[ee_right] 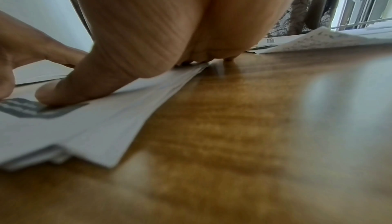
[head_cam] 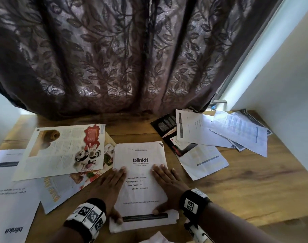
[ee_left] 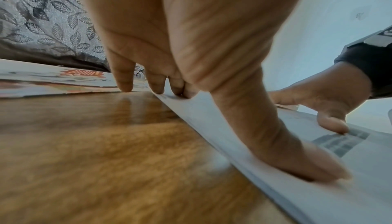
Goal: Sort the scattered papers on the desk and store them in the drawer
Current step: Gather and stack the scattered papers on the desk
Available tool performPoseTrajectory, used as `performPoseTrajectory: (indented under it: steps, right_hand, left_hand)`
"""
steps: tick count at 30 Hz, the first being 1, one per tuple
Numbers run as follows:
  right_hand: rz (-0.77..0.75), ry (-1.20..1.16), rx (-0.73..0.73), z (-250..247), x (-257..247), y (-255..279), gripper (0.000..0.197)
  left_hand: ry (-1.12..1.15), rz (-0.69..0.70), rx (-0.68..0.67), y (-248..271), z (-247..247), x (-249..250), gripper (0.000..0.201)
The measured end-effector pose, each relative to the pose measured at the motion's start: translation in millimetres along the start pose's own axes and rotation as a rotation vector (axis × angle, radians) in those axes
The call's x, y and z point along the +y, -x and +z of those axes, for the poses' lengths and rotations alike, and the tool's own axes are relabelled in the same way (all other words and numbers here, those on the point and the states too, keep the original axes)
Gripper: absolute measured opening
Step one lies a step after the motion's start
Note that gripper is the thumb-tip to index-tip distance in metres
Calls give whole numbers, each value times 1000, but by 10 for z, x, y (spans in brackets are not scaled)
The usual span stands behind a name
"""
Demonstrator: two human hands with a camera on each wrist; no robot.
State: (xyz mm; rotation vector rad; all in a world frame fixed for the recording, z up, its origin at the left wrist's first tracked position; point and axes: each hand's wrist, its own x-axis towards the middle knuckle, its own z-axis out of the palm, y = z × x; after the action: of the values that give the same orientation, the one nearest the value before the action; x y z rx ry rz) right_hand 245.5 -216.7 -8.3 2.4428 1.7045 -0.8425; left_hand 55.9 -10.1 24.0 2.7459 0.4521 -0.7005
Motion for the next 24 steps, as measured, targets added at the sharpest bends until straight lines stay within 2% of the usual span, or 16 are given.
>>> performPoseTrajectory:
  steps: [3,5,8,11,13,16,19,22,24]
  right_hand:
    - [-47,-12,10,-74,108,65,129]
    - [-31,-89,60,-125,176,90,112]
    - [57,-139,298,-322,431,217,83]
    - [188,-322,576,-554,1120,421,62]
    - [315,-316,674,-703,1726,555,52]
    - [583,-272,581,-875,2614,613,62]
    - [783,-178,438,-896,3396,667,82]
    - [882,-154,392,-871,3830,743,98]
    - [884,-181,357,-891,3984,771,104]
  left_hand:
    - [7,1,-22,-29,-65,23,155]
    - [-19,-9,-48,-64,-92,20,154]
    - [-40,-43,-21,-126,-176,56,150]
    - [66,-31,168,-233,-328,180,132]
    - [140,9,315,-425,-388,280,121]
    - [282,-6,423,-746,-474,527,87]
    - [287,8,479,-1031,-594,920,62]
    - [267,35,477,-1215,-646,1212,56]
    - [257,37,459,-1317,-639,1334,60]
